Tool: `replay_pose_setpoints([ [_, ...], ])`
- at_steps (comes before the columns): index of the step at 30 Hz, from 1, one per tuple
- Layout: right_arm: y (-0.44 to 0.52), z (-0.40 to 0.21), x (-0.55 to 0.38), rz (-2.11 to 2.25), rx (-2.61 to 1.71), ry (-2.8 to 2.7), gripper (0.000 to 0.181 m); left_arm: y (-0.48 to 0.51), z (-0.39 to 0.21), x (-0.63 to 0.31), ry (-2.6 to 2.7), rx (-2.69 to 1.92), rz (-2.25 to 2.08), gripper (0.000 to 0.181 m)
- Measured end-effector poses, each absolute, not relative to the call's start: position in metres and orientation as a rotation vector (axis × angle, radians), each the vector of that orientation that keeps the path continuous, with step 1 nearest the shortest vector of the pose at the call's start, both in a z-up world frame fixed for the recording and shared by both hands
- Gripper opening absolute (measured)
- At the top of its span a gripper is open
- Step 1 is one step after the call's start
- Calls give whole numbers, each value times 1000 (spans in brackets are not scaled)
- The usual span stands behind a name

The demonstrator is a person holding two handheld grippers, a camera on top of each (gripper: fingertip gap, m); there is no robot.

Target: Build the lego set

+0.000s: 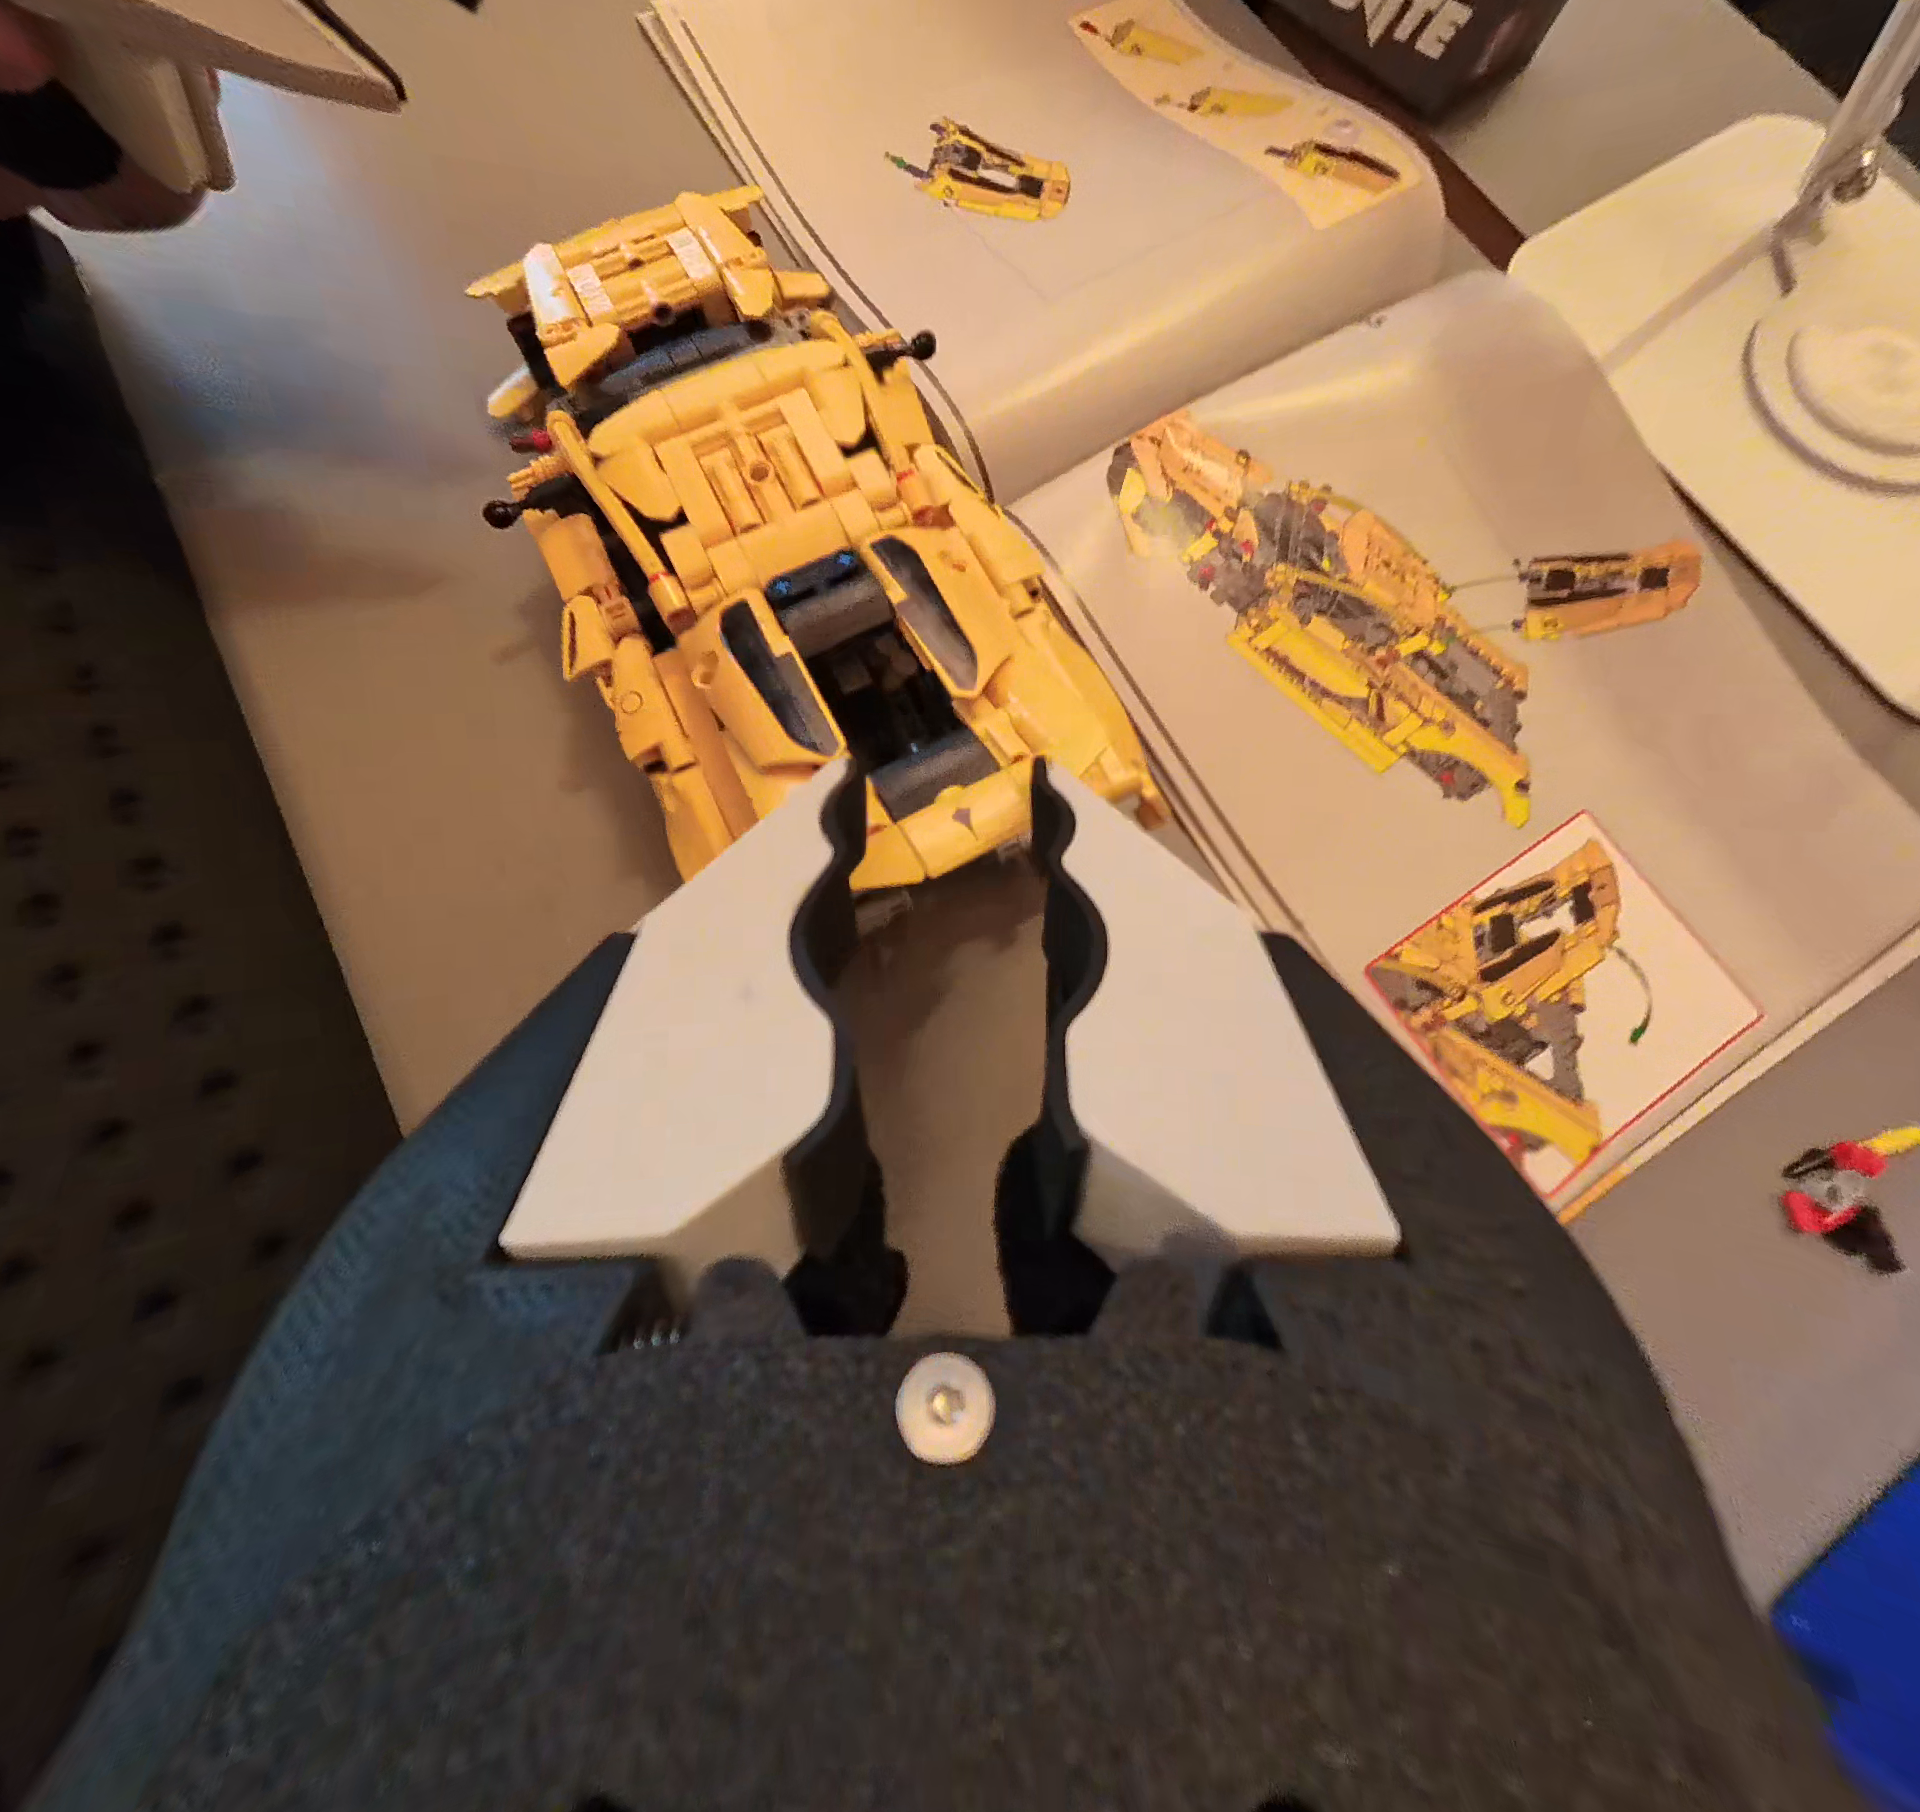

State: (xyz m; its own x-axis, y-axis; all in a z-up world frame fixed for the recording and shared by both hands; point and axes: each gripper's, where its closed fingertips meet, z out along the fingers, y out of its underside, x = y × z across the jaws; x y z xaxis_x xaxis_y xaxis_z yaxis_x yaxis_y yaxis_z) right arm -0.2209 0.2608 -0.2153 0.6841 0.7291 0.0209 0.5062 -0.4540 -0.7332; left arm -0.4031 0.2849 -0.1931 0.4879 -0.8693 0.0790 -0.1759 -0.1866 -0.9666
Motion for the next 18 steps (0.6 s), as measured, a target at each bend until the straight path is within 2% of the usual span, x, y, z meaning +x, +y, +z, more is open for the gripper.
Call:
replay_pose_setpoints([
  [10,251,-255,-212,517,-2208,-807,25,288,-199,-404,909,-1688,-796,33],
  [18,254,-244,-209,639,-2102,-646,27,297,-199,-415,833,-1705,-835,33],
])
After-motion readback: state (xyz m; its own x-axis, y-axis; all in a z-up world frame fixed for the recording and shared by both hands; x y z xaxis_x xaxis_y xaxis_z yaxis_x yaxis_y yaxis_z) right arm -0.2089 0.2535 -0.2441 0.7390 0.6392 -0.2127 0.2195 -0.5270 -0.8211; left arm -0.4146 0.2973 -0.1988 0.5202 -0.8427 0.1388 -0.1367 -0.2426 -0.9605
